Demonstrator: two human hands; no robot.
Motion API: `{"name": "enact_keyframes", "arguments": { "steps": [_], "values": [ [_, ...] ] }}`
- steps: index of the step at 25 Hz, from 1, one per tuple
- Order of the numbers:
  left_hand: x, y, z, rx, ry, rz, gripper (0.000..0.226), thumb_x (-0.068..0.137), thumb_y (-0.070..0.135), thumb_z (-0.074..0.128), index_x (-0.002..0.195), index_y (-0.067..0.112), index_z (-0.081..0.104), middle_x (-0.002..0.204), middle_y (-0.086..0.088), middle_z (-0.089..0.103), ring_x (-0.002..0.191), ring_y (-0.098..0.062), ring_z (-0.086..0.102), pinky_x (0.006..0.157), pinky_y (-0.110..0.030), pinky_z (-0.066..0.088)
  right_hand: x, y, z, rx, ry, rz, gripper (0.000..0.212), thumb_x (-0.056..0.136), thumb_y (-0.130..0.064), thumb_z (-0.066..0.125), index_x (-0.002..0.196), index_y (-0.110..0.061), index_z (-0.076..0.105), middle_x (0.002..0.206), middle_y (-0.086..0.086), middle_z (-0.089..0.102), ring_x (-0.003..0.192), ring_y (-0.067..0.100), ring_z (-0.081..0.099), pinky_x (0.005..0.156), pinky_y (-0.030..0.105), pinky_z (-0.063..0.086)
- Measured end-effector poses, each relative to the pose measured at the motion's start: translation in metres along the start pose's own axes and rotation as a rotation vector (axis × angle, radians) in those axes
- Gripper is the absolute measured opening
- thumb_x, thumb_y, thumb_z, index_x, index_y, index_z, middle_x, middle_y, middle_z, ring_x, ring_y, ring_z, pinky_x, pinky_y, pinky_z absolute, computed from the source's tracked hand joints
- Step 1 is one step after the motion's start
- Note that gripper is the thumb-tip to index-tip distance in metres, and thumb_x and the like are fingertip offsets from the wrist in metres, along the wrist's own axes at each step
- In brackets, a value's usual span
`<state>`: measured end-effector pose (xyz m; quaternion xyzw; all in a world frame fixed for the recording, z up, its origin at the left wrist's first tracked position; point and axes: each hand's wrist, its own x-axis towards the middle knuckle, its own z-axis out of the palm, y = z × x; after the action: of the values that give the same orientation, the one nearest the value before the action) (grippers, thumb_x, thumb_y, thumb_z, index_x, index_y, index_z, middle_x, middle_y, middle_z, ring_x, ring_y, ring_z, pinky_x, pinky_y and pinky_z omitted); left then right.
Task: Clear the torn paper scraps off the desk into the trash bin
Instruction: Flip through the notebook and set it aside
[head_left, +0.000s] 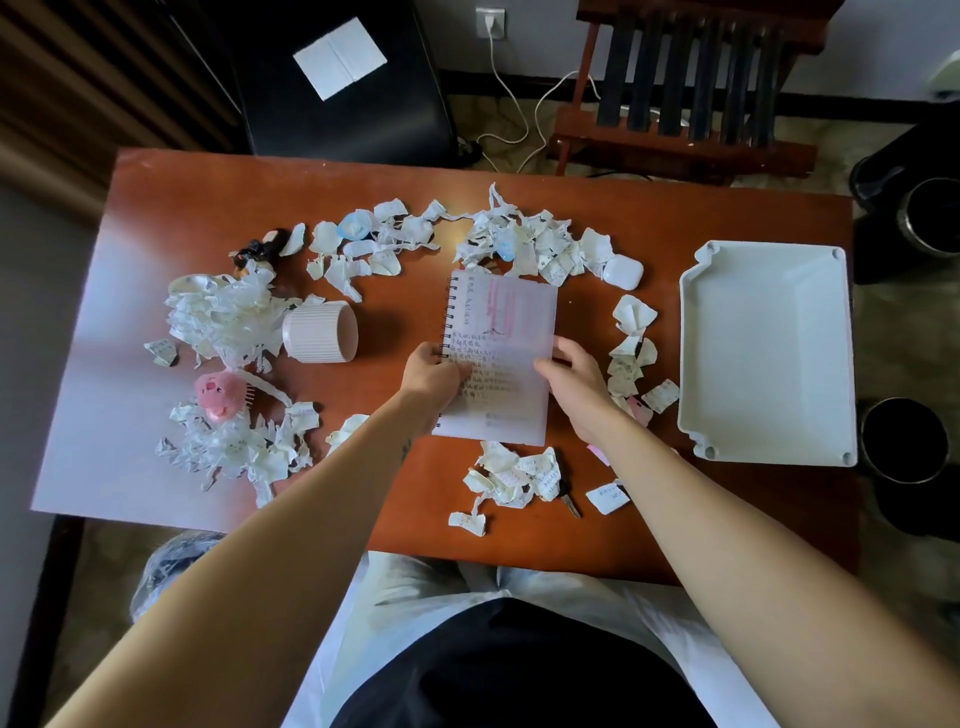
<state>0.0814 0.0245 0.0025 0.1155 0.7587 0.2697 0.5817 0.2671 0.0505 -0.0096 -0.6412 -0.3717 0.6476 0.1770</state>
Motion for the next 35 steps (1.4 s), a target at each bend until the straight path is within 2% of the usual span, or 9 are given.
{"name": "enact_keyframes", "arguments": {
  "steps": [6,9,12,16,19,22,28,31,35],
  "values": [
    [-0.023,-0.005,0.012,0.014,-0.074,0.006,0.030,0.094,0.008,0.064,0.119,0.007,0.047,0.100,-0.012,0.070,0.077,-0.020,0.073,0.057,-0.028,0.058,-0.025,0.008,-0.016,0.027,0.121,-0.053,0.034,0.095,-0.011,0.060,0.126,-0.024,0.052,0.110,-0.014,0.062,0.095,0.001,0.062,0.069,0.017,0.050],
    [-0.038,-0.014,0.023,0.091,-0.167,0.041,0.038,0.090,0.006,0.069,0.120,0.009,0.046,0.108,-0.010,0.067,0.083,-0.020,0.071,0.057,-0.024,0.057,-0.044,0.024,-0.031,0.048,0.191,-0.043,0.033,0.095,-0.013,0.062,0.122,-0.028,0.052,0.112,-0.012,0.062,0.097,0.006,0.063,0.074,0.029,0.057],
    [-0.046,-0.029,0.032,0.255,-0.250,0.056,0.043,0.085,0.009,0.075,0.118,0.008,0.048,0.109,-0.008,0.066,0.088,-0.020,0.071,0.064,-0.026,0.058,-0.064,0.047,-0.047,0.020,0.248,-0.040,0.035,0.095,-0.012,0.061,0.124,-0.027,0.050,0.111,-0.013,0.060,0.100,0.005,0.060,0.075,0.028,0.053],
    [-0.059,-0.057,0.052,0.358,-0.311,0.017,0.033,0.088,0.016,0.072,0.116,0.008,0.056,0.105,-0.008,0.070,0.096,-0.024,0.070,0.083,-0.040,0.059,-0.098,0.080,-0.064,0.073,0.328,-0.060,0.035,0.094,-0.011,0.063,0.124,-0.025,0.052,0.118,-0.008,0.059,0.105,0.006,0.060,0.079,0.026,0.053],
    [-0.072,-0.078,0.066,0.437,-0.309,0.038,0.022,0.090,0.020,0.068,0.109,0.009,0.065,0.101,-0.004,0.072,0.094,-0.024,0.069,0.078,-0.035,0.056,-0.123,0.109,-0.073,0.088,0.389,-0.078,0.033,0.094,-0.009,0.061,0.124,-0.022,0.054,0.120,-0.007,0.061,0.105,0.006,0.063,0.080,0.026,0.055],
    [-0.082,-0.089,0.077,0.561,-0.341,0.096,0.020,0.092,0.025,0.067,0.104,0.009,0.069,0.094,-0.002,0.071,0.076,-0.019,0.062,0.066,-0.028,0.050,-0.143,0.131,-0.083,0.129,0.428,-0.047,0.034,0.095,-0.013,0.060,0.126,-0.023,0.053,0.121,-0.008,0.061,0.103,0.007,0.065,0.076,0.026,0.054],
    [-0.100,-0.118,0.109,0.662,-0.446,0.116,0.029,0.089,0.027,0.071,0.112,0.015,0.058,0.104,-0.003,0.068,0.089,-0.017,0.064,0.072,-0.030,0.053,-0.183,0.172,-0.102,0.110,0.551,0.044,0.039,0.096,-0.015,0.058,0.133,-0.025,0.052,0.123,-0.011,0.057,0.104,0.006,0.059,0.083,0.029,0.053],
    [-0.107,-0.128,0.126,0.686,-0.504,0.077,0.029,0.092,0.025,0.069,0.114,0.012,0.056,0.105,-0.004,0.067,0.088,-0.016,0.065,0.066,-0.027,0.052,-0.193,0.191,-0.112,0.145,0.590,0.081,0.039,0.097,-0.014,0.057,0.133,-0.024,0.051,0.123,-0.010,0.057,0.104,0.005,0.057,0.078,0.021,0.048],
    [-0.113,-0.139,0.153,0.684,-0.540,0.033,0.028,0.093,0.021,0.067,0.117,0.011,0.057,0.107,-0.001,0.069,0.093,-0.016,0.068,0.069,-0.024,0.054,-0.198,0.209,-0.130,0.155,0.626,0.095,0.037,0.097,-0.014,0.055,0.133,-0.024,0.052,0.125,-0.006,0.060,0.110,0.012,0.059,0.079,0.020,0.048]
  ]
}}
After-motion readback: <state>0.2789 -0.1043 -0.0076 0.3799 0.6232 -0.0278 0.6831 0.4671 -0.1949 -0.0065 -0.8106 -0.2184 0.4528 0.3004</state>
